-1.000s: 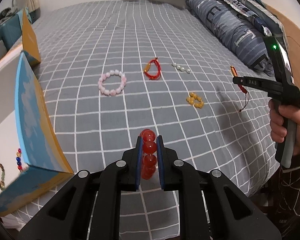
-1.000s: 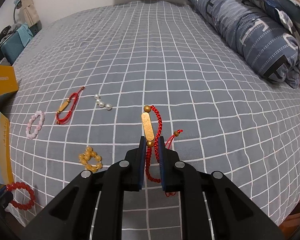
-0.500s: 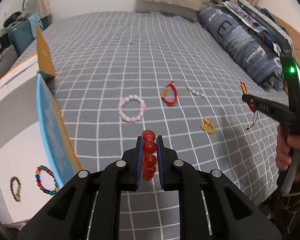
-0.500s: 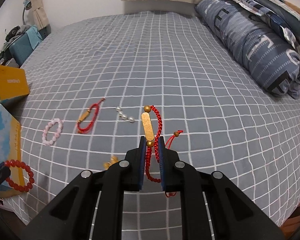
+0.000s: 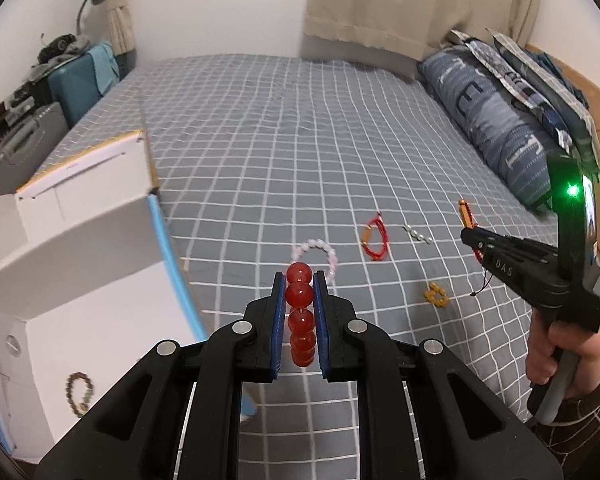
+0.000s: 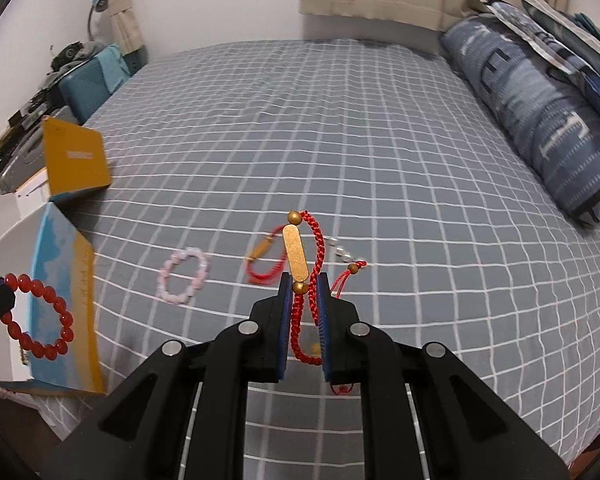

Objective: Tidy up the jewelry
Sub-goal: 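Lift and carry both held red bracelets over the open white box, then lower into the box and open the right tool while the left tool releases its bracelet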

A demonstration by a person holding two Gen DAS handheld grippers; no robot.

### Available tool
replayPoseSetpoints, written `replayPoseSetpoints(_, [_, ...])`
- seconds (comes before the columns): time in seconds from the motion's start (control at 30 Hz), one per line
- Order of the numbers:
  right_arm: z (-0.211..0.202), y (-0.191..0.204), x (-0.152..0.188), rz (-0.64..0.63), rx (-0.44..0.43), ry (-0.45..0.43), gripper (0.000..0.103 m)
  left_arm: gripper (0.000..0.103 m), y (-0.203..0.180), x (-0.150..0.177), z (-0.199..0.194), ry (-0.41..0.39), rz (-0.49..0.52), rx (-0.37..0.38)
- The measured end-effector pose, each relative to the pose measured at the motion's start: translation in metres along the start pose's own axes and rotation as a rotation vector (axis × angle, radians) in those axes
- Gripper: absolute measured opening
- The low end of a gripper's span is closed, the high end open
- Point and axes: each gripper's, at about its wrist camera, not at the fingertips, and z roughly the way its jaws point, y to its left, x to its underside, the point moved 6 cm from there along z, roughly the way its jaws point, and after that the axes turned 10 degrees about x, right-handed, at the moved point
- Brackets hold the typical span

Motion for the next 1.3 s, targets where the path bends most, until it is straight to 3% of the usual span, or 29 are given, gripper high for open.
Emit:
replayPoseSetpoints(0.2, [-0.020,0.047,-0.012,-0.046,-0.052,-0.039,0.011,0.013,0.030,-0.005,-0.032,-0.045,-0.034,-0.045])
replayPoseSetpoints(0.37, [-0.039,0.111,-0.020,-0.118,-0.127,-0.068,0.011,0.013,0.068,-0.001,-0.057,-0.070,-0.076,-0.111])
replayPoseSetpoints(0.7, [-0.069,0.253,-0.006,-0.320,-0.264,-0.094,0.011,0.013,0.164,0.035,-0.099,-0.070,-0.227,-0.249])
replayPoseSetpoints(0.87, [-0.076,0.300,0.009,-0.382,-0.299,-0.085,0.011,0.013,0.202,0.057,-0.109,-0.057,-0.288,-0.290])
replayPoseSetpoints(1.3, [-0.051,0.359,0.053,-0.439,-0.293,0.043,0.013,0.013,0.251,0.102,-0.092,-0.001,-0.377,-0.331])
